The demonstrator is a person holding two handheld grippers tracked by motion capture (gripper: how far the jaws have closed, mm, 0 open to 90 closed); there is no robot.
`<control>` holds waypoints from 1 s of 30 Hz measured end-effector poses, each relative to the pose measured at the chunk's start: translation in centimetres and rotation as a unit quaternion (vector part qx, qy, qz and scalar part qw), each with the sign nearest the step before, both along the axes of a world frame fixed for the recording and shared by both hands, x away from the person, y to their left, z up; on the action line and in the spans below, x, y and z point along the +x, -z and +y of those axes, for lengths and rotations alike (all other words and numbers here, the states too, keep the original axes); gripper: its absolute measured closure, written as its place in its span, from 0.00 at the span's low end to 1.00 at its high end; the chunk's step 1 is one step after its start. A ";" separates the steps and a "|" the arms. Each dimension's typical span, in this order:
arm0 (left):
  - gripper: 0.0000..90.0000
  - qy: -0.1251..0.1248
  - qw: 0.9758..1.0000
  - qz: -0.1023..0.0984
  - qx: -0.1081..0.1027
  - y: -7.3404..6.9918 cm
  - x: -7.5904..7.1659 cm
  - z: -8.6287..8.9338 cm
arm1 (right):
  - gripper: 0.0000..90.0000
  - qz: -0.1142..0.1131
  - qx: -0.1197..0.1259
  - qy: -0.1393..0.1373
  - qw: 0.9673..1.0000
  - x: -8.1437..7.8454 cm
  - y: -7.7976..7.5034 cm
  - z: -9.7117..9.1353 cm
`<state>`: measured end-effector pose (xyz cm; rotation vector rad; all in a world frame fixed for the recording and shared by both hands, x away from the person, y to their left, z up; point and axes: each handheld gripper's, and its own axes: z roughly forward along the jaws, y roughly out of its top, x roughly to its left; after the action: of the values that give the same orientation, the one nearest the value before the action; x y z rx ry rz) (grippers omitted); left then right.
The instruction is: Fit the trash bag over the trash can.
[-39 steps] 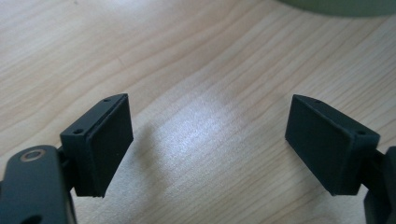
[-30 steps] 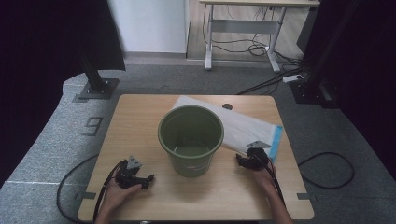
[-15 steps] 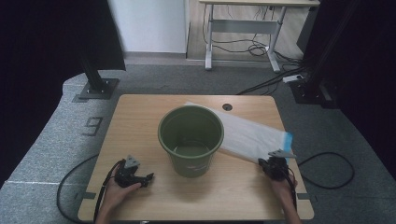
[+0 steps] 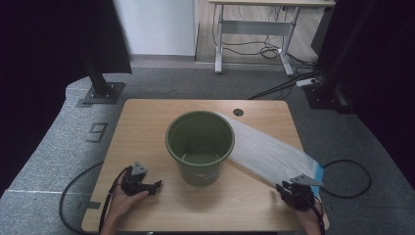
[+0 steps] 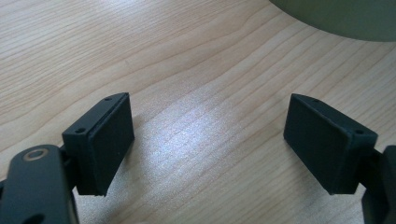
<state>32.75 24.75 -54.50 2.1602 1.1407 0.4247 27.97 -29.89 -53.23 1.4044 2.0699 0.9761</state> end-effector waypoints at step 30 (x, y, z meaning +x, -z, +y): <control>0.19 -0.013 1.000 0.000 0.000 0.0 -0.6 0.0 | 0.98 0.012 -0.019 -0.063 0.998 10.3 1.2 12.3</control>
<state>32.12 24.72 -54.49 2.1462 1.1701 0.4364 38.29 -17.56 -54.48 1.2840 2.2059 0.9684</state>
